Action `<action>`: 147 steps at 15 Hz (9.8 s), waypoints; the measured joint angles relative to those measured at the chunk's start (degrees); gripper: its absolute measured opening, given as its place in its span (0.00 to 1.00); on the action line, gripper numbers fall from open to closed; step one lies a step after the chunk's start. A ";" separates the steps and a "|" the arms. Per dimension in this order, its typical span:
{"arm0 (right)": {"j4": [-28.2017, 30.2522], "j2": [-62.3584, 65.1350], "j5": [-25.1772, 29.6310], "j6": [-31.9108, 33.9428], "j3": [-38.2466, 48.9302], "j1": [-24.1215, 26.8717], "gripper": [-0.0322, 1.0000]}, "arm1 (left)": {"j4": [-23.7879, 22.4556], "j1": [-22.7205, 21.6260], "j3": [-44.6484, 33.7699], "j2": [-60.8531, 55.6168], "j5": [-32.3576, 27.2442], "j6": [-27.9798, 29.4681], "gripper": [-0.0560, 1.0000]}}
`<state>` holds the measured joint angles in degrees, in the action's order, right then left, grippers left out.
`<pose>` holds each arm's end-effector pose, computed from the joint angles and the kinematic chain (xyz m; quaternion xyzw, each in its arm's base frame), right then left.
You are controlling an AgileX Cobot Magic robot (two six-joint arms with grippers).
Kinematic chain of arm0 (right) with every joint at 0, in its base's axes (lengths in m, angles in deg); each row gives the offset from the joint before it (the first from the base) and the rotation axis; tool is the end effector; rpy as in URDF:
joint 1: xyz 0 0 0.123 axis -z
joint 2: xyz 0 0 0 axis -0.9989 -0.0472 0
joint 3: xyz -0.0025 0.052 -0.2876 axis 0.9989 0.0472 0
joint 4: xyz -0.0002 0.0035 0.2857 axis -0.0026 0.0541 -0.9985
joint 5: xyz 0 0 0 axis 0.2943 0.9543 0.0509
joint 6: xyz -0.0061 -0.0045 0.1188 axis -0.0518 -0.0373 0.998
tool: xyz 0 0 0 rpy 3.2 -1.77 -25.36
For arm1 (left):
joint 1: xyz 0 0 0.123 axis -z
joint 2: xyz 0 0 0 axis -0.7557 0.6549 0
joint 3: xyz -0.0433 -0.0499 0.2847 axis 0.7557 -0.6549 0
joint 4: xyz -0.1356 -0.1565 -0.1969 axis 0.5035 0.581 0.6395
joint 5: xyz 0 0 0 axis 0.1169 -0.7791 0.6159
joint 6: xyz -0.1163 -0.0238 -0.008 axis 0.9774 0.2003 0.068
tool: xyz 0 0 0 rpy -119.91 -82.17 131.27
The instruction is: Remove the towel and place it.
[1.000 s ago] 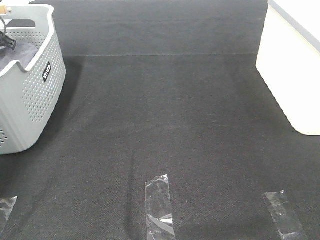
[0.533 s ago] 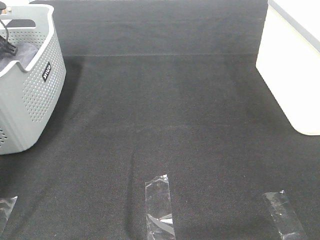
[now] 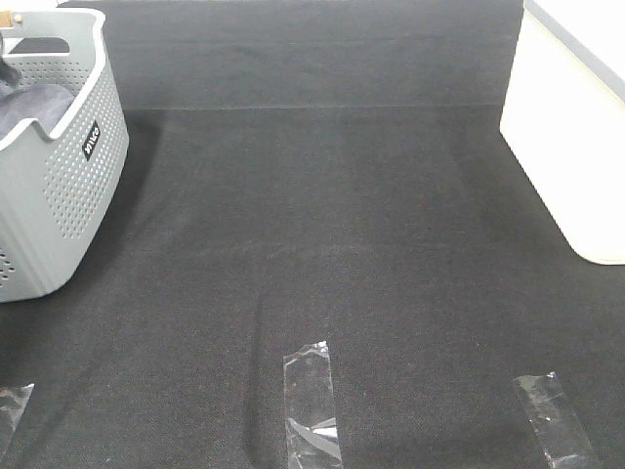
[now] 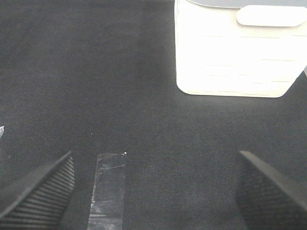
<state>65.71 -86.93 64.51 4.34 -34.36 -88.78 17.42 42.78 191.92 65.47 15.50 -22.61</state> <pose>0.0405 0.0091 0.2823 -0.0410 0.8506 0.0285 0.5234 0.5882 0.1040 0.1759 0.0589 0.9026 0.2445 0.3492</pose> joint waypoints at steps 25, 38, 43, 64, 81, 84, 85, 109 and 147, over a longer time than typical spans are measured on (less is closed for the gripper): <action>-3.27 -4.41 0.00 0.00 0.00 0.00 0.82 | 15.41 41.20 0.00 -35.70 -21.26 -15.76 0.05; -74.60 -49.73 -8.08 -76.49 -0.52 0.00 0.70 | 18.16 52.54 0.00 -38.90 -18.96 -15.76 0.05; -93.68 -69.61 -8.19 -104.39 -1.15 -9.17 0.70 | 21.94 52.54 0.00 -38.90 -15.18 -15.76 0.05; -95.23 -105.48 -23.15 -99.01 -24.64 -18.45 0.77 | 22.29 52.54 0.00 -38.04 -14.44 -15.70 0.05; -95.05 -105.48 -4.13 -99.01 -24.64 -18.45 0.53 | 17.19 52.54 0.00 -38.04 -14.21 -12.49 0.05; -92.13 -105.48 -4.13 -97.57 -24.64 -18.45 0.32 | 17.13 52.54 0.00 -38.04 -14.21 -12.49 0.05; -90.87 -105.48 -4.13 -97.06 -24.64 -18.45 0.22 | 17.02 52.54 0.00 -38.04 -14.21 -12.20 0.05; -47.10 -88.41 -16.33 -33.86 -31.46 -18.45 0.03 | 13.41 42.51 0.00 -28.36 -29.22 5.27 0.05; 12.61 -102.85 -1.26 2.18 -84.97 -18.45 0.03 | 7.85 40.22 28.42 -7.28 -25.67 2.23 0.05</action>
<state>78.31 -189.77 63.25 6.51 -119.33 -107.23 25.27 83.01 220.34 58.19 -10.17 -20.38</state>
